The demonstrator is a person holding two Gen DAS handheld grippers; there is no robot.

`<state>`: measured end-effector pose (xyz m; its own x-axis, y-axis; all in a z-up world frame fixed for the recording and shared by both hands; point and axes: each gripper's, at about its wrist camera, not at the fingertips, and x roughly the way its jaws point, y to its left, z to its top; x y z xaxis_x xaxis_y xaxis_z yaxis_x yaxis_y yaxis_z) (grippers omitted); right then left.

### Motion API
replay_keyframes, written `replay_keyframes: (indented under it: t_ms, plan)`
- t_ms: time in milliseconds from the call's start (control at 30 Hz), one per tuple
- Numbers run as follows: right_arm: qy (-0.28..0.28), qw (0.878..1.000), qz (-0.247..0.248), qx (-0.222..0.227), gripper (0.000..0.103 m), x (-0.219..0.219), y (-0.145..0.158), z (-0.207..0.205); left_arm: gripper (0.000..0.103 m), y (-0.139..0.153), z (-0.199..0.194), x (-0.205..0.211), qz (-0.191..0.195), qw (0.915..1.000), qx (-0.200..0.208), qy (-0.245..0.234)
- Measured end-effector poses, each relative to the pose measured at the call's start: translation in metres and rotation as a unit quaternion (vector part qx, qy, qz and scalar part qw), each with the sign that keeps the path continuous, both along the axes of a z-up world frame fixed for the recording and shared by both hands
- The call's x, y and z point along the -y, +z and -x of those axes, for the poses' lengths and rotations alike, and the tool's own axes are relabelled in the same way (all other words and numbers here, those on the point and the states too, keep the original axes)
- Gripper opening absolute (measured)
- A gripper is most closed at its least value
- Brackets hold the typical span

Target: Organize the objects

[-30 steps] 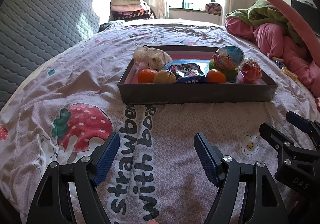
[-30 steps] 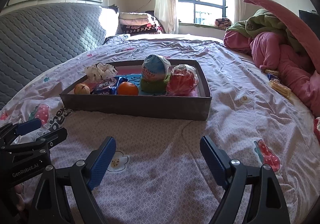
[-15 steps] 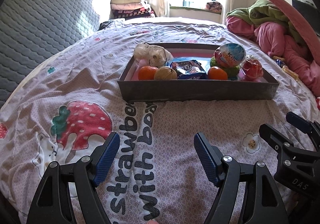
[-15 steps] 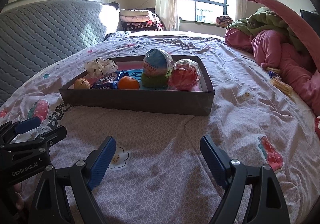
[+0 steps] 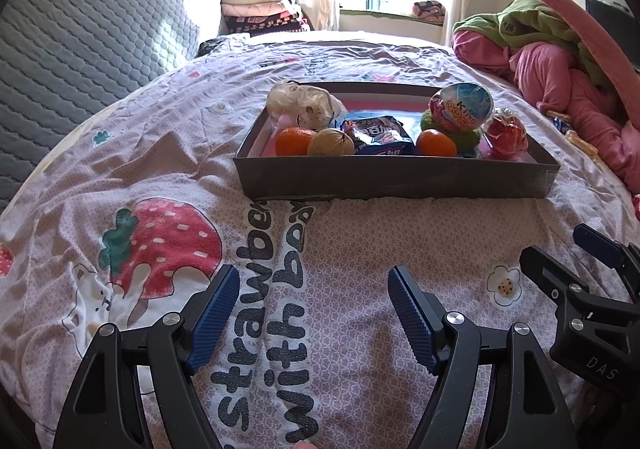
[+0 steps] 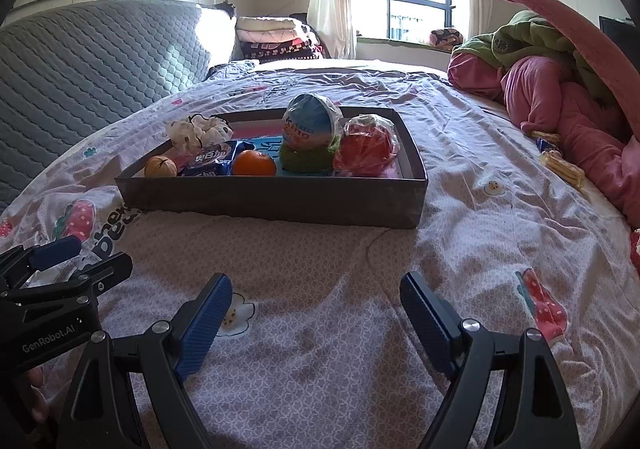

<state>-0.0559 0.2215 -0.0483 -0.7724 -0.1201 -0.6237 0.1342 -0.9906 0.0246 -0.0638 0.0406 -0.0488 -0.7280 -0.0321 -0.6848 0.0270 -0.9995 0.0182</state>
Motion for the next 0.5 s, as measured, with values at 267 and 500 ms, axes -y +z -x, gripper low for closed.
replay_keyframes:
  t_ms: [267,500]
  plan:
    - [0.000,1.000,-0.001,0.001,0.086,0.0001,-0.0008,0.0000,0.078,-0.0001,0.0005,0.0013,-0.001,1.0000,0.001,0.001]
    - [0.001,1.000,-0.002,0.002,0.086,0.0001,-0.0020,0.0009,0.078,-0.0002,0.0002,0.0008,0.000,1.0000,0.002,0.000]
